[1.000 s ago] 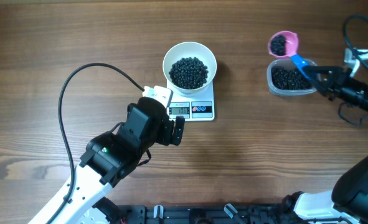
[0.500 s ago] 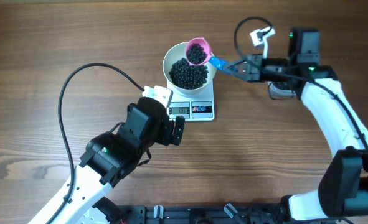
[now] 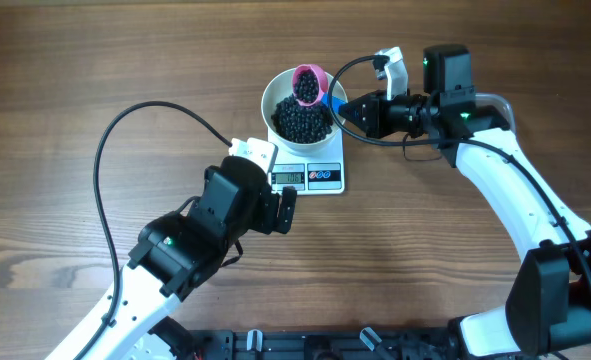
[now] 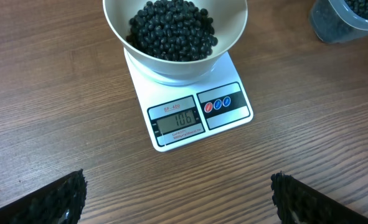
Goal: Scoop item into bowl and weigh 150g on scale
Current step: 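Carry the scoop over the bowl and pour the beans in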
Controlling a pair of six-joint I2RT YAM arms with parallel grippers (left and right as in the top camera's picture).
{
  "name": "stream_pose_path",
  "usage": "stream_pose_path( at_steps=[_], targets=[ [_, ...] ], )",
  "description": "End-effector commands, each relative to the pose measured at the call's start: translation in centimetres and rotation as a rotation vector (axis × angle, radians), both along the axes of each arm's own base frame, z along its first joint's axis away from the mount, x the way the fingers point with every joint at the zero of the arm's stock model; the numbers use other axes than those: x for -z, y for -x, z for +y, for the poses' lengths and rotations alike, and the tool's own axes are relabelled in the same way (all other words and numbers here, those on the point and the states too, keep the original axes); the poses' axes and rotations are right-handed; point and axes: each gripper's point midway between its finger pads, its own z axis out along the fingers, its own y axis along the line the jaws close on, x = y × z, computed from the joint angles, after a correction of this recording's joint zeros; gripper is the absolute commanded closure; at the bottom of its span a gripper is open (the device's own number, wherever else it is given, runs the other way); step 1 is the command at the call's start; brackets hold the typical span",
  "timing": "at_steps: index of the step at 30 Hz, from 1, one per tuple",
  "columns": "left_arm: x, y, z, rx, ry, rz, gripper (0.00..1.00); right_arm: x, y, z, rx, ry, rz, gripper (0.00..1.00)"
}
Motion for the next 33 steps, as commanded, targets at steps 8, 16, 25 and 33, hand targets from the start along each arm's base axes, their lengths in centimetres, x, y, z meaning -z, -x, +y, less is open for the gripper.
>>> stream_pose_path(
  at_steps=[8, 16, 25, 33],
  targets=[
    [-0.2, -0.1, 0.0, 0.01, -0.003, -0.007, 0.0, -2.2, -0.2, -0.7, 0.004, 0.226, -0.235, 0.96],
    [-0.2, -0.1, 0.0, 0.01, -0.003, -0.007, 0.0, -1.4, -0.2, -0.2, 0.007, 0.351, -0.286, 0.96],
    [-0.2, -0.1, 0.0, 0.01, -0.003, -0.007, 0.0, -1.3, -0.5, -0.5, -0.029, 0.413, -0.347, 0.96],
    [-0.2, -0.1, 0.0, 0.01, -0.003, -0.007, 0.0, -1.9, -0.5, 0.7, -0.078, 0.419, -0.421, 0.96]
  ],
)
